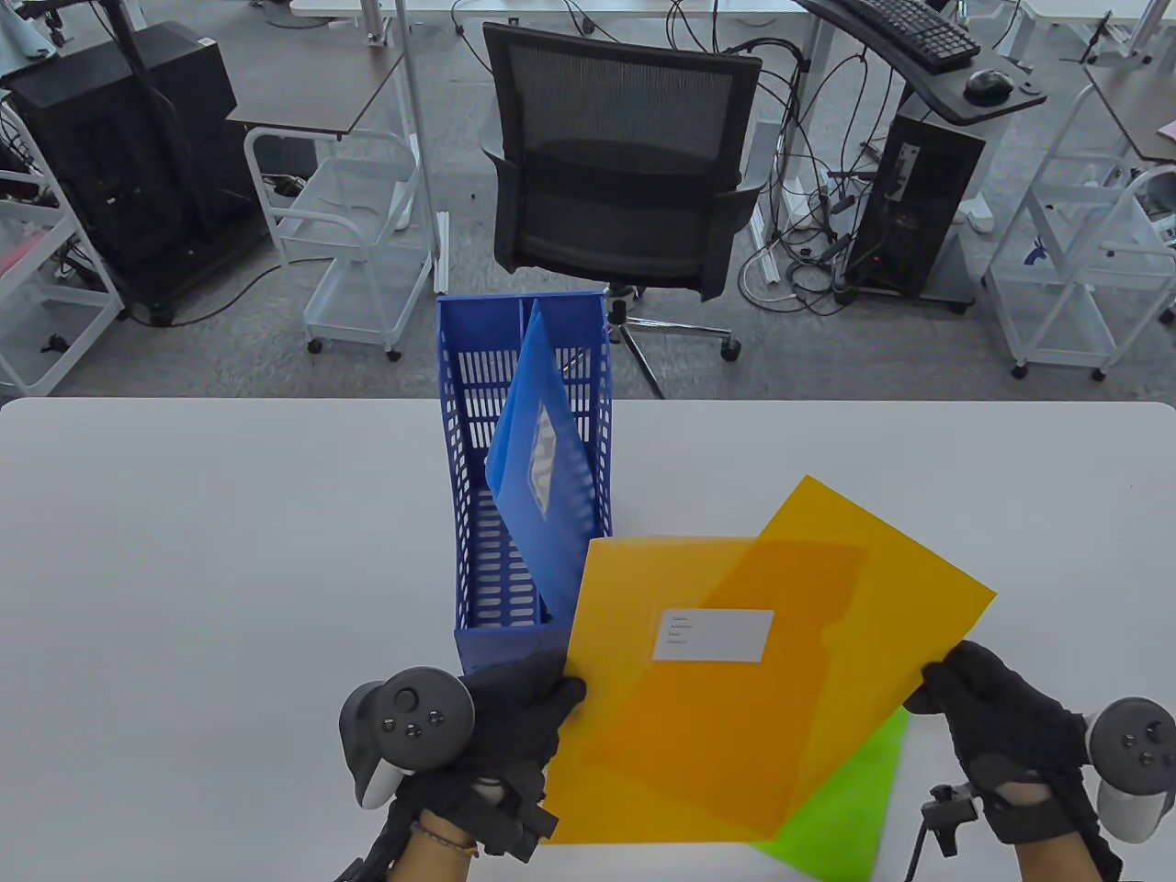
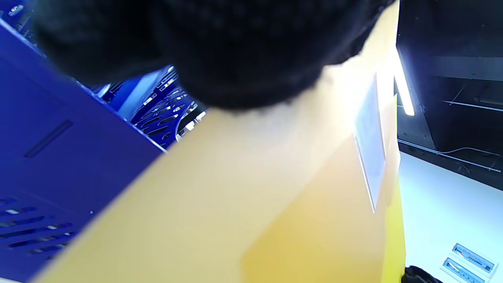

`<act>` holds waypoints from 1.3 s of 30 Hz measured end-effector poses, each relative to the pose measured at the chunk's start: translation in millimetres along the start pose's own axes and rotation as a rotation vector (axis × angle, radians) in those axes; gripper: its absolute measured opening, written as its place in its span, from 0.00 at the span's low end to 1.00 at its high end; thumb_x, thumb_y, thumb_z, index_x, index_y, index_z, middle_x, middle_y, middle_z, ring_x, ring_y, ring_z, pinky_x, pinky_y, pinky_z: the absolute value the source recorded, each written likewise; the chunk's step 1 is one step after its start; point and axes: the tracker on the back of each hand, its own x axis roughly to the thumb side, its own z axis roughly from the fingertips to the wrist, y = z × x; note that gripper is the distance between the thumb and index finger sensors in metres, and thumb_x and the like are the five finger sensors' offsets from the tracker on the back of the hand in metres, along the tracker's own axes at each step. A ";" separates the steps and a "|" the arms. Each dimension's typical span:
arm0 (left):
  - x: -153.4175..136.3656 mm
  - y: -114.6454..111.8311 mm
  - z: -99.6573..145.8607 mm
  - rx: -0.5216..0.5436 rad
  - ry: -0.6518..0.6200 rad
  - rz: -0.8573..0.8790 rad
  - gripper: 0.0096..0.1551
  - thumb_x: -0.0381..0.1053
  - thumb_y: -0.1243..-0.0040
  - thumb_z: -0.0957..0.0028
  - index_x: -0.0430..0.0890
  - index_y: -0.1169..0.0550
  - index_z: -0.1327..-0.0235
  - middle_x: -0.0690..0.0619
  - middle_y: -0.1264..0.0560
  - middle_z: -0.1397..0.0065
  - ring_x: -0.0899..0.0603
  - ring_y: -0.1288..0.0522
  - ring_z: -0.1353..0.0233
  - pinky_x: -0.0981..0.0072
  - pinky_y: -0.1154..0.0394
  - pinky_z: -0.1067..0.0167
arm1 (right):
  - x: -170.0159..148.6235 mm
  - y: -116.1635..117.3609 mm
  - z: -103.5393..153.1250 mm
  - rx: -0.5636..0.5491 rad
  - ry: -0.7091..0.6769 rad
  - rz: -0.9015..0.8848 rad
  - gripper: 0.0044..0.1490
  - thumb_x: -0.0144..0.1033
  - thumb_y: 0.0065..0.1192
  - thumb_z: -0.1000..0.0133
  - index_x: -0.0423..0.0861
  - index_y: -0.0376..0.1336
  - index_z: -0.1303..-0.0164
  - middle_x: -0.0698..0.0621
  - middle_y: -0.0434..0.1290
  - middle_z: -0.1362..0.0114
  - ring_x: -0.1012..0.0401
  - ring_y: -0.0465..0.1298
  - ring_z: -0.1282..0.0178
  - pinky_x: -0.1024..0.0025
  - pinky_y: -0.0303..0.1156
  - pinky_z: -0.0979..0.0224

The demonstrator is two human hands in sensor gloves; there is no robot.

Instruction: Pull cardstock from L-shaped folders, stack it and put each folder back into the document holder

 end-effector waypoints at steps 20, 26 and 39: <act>-15.9 21.5 5.2 0.063 0.089 -0.007 0.21 0.51 0.32 0.53 0.43 0.12 0.51 0.46 0.09 0.61 0.60 0.12 0.79 0.62 0.10 0.73 | -27.6 -17.8 1.4 -0.092 0.143 -0.062 0.24 0.39 0.65 0.50 0.40 0.68 0.48 0.40 0.83 0.47 0.54 0.86 0.58 0.41 0.71 0.35; -20.9 29.1 7.4 0.074 0.107 -0.020 0.21 0.51 0.31 0.53 0.43 0.12 0.51 0.46 0.09 0.61 0.60 0.12 0.79 0.62 0.10 0.73 | -33.7 -17.3 0.9 -0.080 0.208 0.017 0.24 0.38 0.67 0.50 0.38 0.69 0.49 0.38 0.83 0.48 0.53 0.86 0.60 0.41 0.71 0.36; -27.1 46.4 14.3 0.126 0.134 -0.010 0.21 0.51 0.31 0.53 0.42 0.12 0.52 0.45 0.09 0.62 0.59 0.12 0.80 0.62 0.10 0.73 | -42.5 -23.1 -0.6 -0.085 0.306 0.262 0.24 0.38 0.69 0.51 0.37 0.70 0.51 0.37 0.85 0.52 0.54 0.86 0.65 0.42 0.72 0.37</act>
